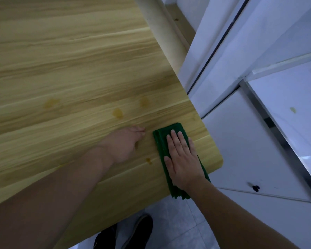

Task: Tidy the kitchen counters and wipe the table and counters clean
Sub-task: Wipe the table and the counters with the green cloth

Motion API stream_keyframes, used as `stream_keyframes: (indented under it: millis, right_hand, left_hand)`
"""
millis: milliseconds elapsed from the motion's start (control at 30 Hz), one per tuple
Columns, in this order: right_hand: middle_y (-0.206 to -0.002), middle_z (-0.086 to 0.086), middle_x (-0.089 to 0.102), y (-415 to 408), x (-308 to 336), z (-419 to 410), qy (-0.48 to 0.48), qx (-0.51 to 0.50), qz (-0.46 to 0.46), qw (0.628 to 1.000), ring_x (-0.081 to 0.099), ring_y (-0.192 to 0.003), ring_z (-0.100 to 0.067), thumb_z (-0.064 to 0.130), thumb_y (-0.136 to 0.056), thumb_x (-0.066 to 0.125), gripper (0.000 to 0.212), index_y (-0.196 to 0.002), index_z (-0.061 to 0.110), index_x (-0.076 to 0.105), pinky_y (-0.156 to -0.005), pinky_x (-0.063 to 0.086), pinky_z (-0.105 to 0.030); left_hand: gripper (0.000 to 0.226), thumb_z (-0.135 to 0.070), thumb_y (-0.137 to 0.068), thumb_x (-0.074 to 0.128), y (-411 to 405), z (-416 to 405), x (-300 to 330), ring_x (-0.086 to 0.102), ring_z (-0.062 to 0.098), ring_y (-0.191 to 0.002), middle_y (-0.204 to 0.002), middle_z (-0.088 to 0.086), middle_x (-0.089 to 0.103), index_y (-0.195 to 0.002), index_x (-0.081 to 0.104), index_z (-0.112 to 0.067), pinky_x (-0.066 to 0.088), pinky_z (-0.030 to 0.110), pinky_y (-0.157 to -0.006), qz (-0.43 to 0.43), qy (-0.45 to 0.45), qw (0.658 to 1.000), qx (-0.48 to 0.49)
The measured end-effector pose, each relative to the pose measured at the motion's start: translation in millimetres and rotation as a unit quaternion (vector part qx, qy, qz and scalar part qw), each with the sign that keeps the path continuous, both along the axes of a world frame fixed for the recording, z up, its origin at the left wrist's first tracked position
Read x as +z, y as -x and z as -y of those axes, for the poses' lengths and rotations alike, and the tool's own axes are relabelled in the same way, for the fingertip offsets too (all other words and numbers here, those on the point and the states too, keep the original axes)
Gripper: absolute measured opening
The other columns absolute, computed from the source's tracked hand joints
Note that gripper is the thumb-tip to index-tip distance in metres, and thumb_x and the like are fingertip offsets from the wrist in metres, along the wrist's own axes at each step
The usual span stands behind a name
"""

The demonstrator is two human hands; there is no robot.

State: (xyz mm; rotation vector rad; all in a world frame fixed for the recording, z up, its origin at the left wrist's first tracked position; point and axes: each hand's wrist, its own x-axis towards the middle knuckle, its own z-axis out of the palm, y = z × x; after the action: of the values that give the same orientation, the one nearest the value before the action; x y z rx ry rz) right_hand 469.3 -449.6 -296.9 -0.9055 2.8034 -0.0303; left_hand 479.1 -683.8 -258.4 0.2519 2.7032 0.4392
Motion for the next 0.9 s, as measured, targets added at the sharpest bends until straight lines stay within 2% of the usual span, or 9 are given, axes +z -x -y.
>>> stream_keyframes:
  millis: [100, 167, 267, 333, 433, 533, 700, 800, 900]
  right_hand:
    - [-0.161, -0.006, -0.001, 2, 1, 3, -0.002, 0.005, 0.001, 1.000, -0.006, -0.148, -0.021, 0.042, -0.101, 0.009, 0.062, -0.153, 0.009, 0.006, -0.117, 0.005, -0.047]
    - [-0.161, -0.005, -0.002, 4, 3, 4, -0.001, 0.012, 0.006, 1.000, -0.008, -0.148, -0.021, 0.042, -0.100, 0.009, 0.062, -0.153, 0.009, 0.005, -0.117, 0.005, -0.047]
    - [-0.161, -0.005, -0.002, 11, 4, 12, 0.001, 0.017, 0.013, 1.000, -0.008, -0.148, -0.021, 0.042, -0.101, 0.010, 0.062, -0.153, 0.009, 0.004, -0.117, 0.004, -0.047]
    - [-0.161, -0.004, -0.005, 21, 3, 23, 0.005, 0.020, 0.017, 1.000, -0.011, -0.147, -0.019, 0.042, -0.101, 0.010, 0.061, -0.153, 0.011, 0.001, -0.118, 0.000, -0.046]
    - [-0.160, -0.002, -0.013, 42, 4, 44, 0.005, 0.021, 0.022, 1.000, -0.019, -0.146, -0.017, 0.043, -0.099, 0.006, 0.062, -0.152, 0.013, -0.007, -0.119, -0.006, -0.044]
    - [-0.160, -0.002, -0.015, 63, 2, 62, 0.000, 0.026, 0.019, 0.999, -0.020, -0.145, -0.017, 0.043, -0.100, 0.006, 0.062, -0.152, 0.013, -0.008, -0.119, -0.006, -0.044]
    - [-0.159, -0.002, -0.018, 85, 0, 82, -0.014, 0.032, 0.013, 0.999, -0.022, -0.145, -0.018, 0.044, -0.098, 0.001, 0.063, -0.152, 0.013, -0.010, -0.119, -0.006, -0.044]
    - [-0.159, -0.002, -0.019, 103, 2, 98, -0.021, 0.031, 0.010, 0.999, -0.023, -0.144, -0.017, 0.044, -0.097, -0.002, 0.063, -0.150, 0.013, -0.014, -0.119, -0.009, -0.043]
    - [-0.159, -0.002, -0.019, 124, 1, 117, -0.016, 0.027, 0.000, 1.000, -0.021, -0.145, -0.017, 0.044, -0.096, -0.002, 0.064, -0.151, 0.013, -0.013, -0.119, -0.008, -0.043]
  left_hand:
    - [0.066, -0.008, -0.091, 0.049, 20, 16, 10, 0.019, 0.024, -0.146, -0.159, 0.008, 0.017, -0.151, 0.023, -0.011, 0.015, 0.028, -0.118, -0.071, -0.024, 0.995, 0.072]
    - [0.068, -0.011, -0.091, 0.050, 48, 40, 13, 0.013, 0.030, -0.147, -0.159, 0.013, 0.012, -0.152, 0.020, -0.007, 0.014, 0.035, -0.119, -0.109, 0.012, 0.985, 0.131]
    - [0.072, -0.014, -0.089, 0.053, 85, 78, 5, 0.007, 0.031, -0.147, -0.160, 0.017, 0.008, -0.151, 0.018, -0.002, 0.009, 0.036, -0.120, -0.081, 0.071, 0.972, 0.207]
    - [0.069, -0.013, -0.088, 0.054, 93, 90, -5, 0.010, 0.029, -0.147, -0.159, 0.016, 0.012, -0.149, 0.023, -0.002, 0.014, 0.035, -0.119, -0.052, 0.081, 0.966, 0.240]
    - [0.064, -0.011, -0.088, 0.052, 94, 93, -13, 0.020, 0.030, -0.144, -0.158, 0.015, 0.020, -0.147, 0.030, -0.001, 0.020, 0.035, -0.117, -0.050, 0.100, 0.966, 0.232]
    - [0.062, -0.011, -0.088, 0.050, 101, 98, -15, 0.024, 0.029, -0.143, -0.158, 0.012, 0.023, -0.147, 0.032, -0.004, 0.022, 0.034, -0.117, -0.054, 0.121, 0.964, 0.231]
    - [0.050, -0.015, -0.089, 0.045, 108, 102, -12, 0.042, 0.030, -0.132, -0.147, 0.011, 0.042, -0.138, 0.047, -0.006, 0.039, 0.041, -0.106, -0.044, 0.158, 0.963, 0.216]
    - [0.048, -0.016, -0.091, 0.042, 109, 105, -12, 0.045, 0.025, -0.131, -0.148, 0.004, 0.042, -0.139, 0.047, -0.012, 0.044, 0.040, -0.102, -0.040, 0.176, 0.964, 0.198]
    - [0.051, -0.016, -0.093, 0.040, 109, 109, -13, 0.040, 0.020, -0.136, -0.154, 0.000, 0.032, -0.143, 0.041, -0.015, 0.043, 0.039, -0.102, -0.043, 0.172, 0.965, 0.195]
